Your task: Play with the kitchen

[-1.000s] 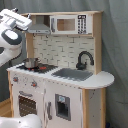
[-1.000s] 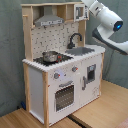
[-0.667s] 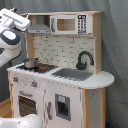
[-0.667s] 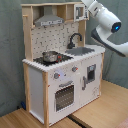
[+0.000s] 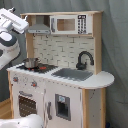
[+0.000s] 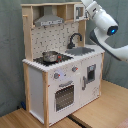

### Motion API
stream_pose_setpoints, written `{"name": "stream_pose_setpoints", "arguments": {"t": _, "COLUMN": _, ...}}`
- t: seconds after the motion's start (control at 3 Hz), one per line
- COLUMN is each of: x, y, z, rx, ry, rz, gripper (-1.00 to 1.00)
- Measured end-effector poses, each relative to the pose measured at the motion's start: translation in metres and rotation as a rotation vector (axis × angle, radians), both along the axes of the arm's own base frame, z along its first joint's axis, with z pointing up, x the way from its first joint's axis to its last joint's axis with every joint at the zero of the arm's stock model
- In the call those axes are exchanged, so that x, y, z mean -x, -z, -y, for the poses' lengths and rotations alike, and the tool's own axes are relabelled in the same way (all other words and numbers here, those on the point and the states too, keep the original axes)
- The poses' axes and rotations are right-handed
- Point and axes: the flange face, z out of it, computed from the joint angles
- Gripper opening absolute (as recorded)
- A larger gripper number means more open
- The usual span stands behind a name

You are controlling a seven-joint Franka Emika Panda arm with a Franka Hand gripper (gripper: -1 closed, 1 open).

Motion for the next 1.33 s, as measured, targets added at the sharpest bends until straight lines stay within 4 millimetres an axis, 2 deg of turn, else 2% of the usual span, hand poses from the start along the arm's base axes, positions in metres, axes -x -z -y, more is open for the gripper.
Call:
{"name": "stream_pose_setpoints", "arguments": {"t": 1.0, "x": -0.012, "y": 0.018, "z": -0.009, "rx": -0.201, "ry": 0.037, "rz": 0.054, "gripper": 1.0}}
{"name": "stream_pose_setpoints", "arguments": {"t": 1.33, "x": -0.018, "y": 0.014, "z": -0.008, "rx": -0.286, "ry": 0.049, "rz": 0.054, "gripper": 1.0}}
